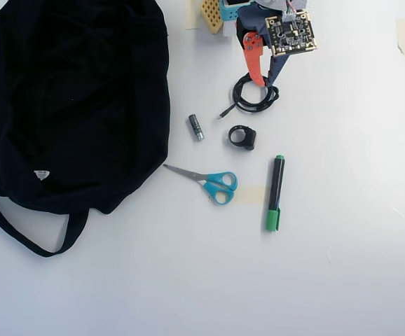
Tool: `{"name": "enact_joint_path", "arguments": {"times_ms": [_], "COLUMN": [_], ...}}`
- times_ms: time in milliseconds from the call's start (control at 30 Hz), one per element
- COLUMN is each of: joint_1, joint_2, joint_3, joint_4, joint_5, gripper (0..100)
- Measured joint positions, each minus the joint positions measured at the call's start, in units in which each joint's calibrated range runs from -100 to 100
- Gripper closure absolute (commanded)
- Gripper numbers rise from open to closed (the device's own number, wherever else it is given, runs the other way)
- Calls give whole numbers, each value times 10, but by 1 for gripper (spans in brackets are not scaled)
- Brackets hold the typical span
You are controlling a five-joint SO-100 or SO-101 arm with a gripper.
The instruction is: Put the cable into the black bag
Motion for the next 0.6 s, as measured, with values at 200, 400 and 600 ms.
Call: {"name": "enact_joint_path", "arguments": {"times_ms": [200, 400, 600], "joint_1": [0, -8, -8], "joint_2": [0, 0, 0], "joint_3": [16, 42, 68], "joint_4": [64, 85, 96], "joint_5": [0, 0, 0], "gripper": [98, 98, 98]}}
